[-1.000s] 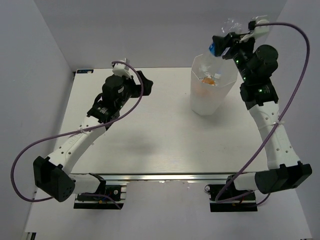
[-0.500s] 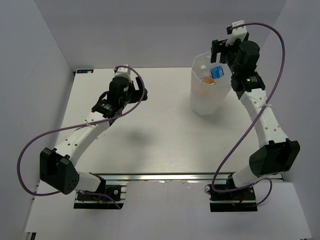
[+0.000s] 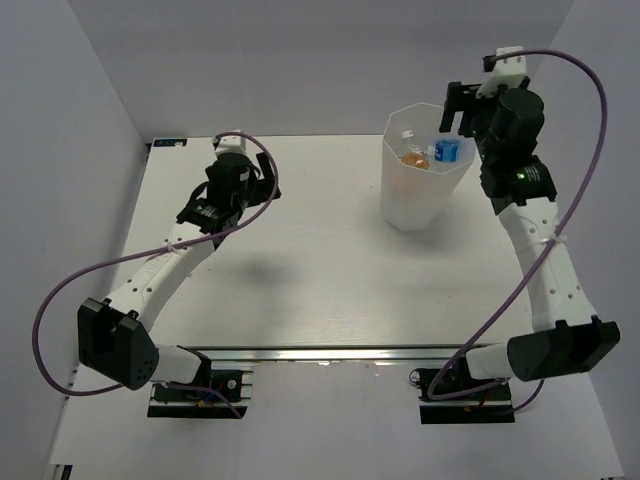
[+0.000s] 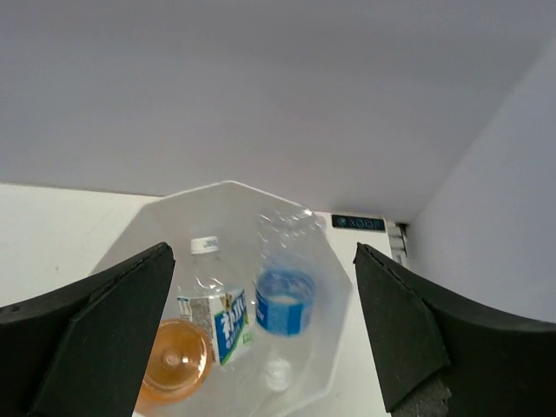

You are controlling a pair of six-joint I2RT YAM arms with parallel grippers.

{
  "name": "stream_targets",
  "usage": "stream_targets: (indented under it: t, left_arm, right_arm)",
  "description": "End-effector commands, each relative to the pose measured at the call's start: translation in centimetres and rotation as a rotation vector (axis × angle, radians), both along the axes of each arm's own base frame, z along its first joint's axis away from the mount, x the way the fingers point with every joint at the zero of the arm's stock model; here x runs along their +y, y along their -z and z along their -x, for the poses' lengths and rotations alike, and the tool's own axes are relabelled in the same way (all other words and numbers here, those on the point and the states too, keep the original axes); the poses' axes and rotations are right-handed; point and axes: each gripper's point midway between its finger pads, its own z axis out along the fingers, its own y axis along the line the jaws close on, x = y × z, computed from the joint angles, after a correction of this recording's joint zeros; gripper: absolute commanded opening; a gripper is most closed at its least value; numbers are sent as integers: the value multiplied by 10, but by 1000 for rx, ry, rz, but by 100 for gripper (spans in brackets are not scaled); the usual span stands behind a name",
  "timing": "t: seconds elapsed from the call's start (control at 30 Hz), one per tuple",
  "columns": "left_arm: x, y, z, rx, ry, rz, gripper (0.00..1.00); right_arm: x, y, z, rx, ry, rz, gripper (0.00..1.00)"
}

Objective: Put the plastic bottles in the bin

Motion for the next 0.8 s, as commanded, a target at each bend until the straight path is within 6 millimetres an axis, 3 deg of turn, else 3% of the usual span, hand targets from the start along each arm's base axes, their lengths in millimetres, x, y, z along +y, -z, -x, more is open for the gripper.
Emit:
stream_targets:
  t: [0.0,0.1,0.13,0.17,0.2,0.23,0.27,0.3,0.4,0.57,0.77]
  left_arm:
    - [38,-23,-4,-37,-133,26,98]
    - [65,-24,-9,-45,-217,49,98]
    - [69,-18,-9,-41,-228,57,98]
    - [77,-21,-13,-63,-247,74,98]
    - [78,-18,-13,-58,-254,93,98]
    - [80,-12,-13,-49,-261,98,98]
    - [84,-8,-14,-41,-283,90,98]
    - [89,-6,-15,-36,-310,84,98]
    - [102,-3,-16,-14,-382,45,98]
    - [103,-4,-12,-31,-382,48,98]
    - [107,-6,-7,-49,-391,41,98]
  right_arm:
    - [-49,11,32,72,248,-149,89]
    - [-81,62,59,179,354,-246,89]
    - [-100,81,67,212,412,-274,89]
    - [-105,91,80,221,426,-299,89]
    - [-118,139,90,309,479,-310,89]
    - [-127,158,98,333,515,-343,89]
    - [-129,161,106,306,519,-350,89]
    - [-130,197,116,364,526,-321,89]
    - [-124,200,122,299,490,-351,89]
    - [-112,160,120,183,400,-389,89]
    - [-117,165,121,197,432,-388,89]
